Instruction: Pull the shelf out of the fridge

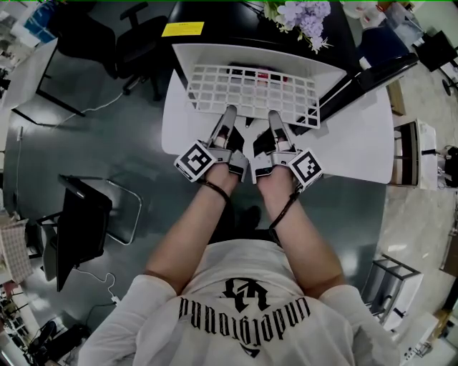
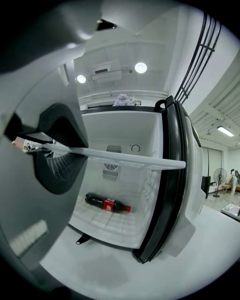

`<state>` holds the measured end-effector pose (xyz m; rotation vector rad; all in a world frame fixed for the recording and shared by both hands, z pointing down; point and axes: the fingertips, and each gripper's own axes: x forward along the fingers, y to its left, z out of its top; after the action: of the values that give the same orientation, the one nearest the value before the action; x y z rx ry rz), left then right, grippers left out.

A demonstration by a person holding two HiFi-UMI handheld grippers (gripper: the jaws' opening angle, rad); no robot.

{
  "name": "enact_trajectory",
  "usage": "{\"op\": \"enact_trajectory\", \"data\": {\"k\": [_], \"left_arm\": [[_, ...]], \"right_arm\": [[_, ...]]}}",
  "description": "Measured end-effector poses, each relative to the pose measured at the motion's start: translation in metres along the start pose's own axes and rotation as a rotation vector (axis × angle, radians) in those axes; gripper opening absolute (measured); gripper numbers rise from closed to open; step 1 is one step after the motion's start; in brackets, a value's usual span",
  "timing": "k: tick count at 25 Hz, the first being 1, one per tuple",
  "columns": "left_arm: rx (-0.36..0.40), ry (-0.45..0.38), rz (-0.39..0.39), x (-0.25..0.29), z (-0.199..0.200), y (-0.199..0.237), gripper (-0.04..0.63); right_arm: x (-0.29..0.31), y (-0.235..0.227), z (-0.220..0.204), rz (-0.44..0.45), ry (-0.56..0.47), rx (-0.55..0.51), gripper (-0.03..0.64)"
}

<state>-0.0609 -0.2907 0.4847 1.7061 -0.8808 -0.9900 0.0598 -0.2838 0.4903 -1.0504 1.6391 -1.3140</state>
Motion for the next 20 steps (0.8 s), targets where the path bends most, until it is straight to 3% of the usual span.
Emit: {"op": "enact_trajectory", "data": {"k": [20], "left_arm": [[-0.013,-0.033,-0.023,-0.04,-0.014,-0.026,0.067]], "right_arm": [[-0.042,0.014,-0.016,0.02,0.036,0.009,0.039]]}}
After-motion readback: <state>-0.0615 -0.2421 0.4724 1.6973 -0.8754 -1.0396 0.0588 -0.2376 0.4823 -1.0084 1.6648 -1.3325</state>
